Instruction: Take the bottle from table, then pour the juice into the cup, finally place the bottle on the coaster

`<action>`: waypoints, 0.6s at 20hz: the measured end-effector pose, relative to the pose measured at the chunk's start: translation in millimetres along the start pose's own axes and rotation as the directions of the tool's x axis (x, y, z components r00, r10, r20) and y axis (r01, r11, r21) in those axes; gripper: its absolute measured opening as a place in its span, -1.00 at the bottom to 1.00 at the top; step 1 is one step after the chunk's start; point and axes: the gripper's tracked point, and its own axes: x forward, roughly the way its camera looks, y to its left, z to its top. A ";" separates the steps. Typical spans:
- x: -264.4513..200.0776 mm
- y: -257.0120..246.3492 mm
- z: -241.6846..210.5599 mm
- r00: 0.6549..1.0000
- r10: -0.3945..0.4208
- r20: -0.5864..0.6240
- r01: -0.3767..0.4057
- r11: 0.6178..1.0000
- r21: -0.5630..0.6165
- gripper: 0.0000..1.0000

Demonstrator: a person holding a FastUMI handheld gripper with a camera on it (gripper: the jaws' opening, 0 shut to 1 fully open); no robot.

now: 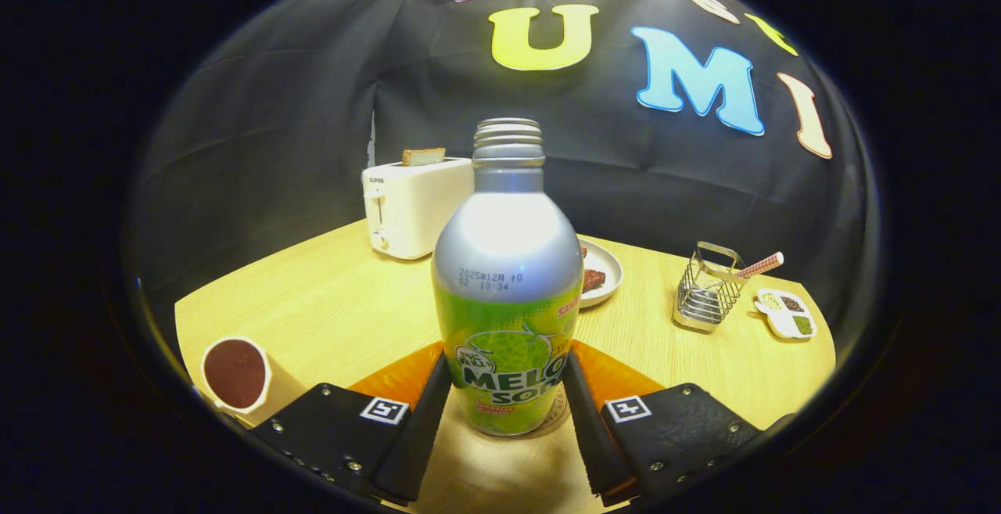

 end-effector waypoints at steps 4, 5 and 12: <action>11.5 -7.0 -6.9 1.000 -0.030 -0.004 0.030 0.999 0.019 0.56; 14.1 -7.2 -10.6 0.999 -0.031 -0.014 0.031 0.999 0.028 0.56; 3.2 -8.8 -15.3 0.998 -0.040 -0.038 0.042 0.998 0.044 0.82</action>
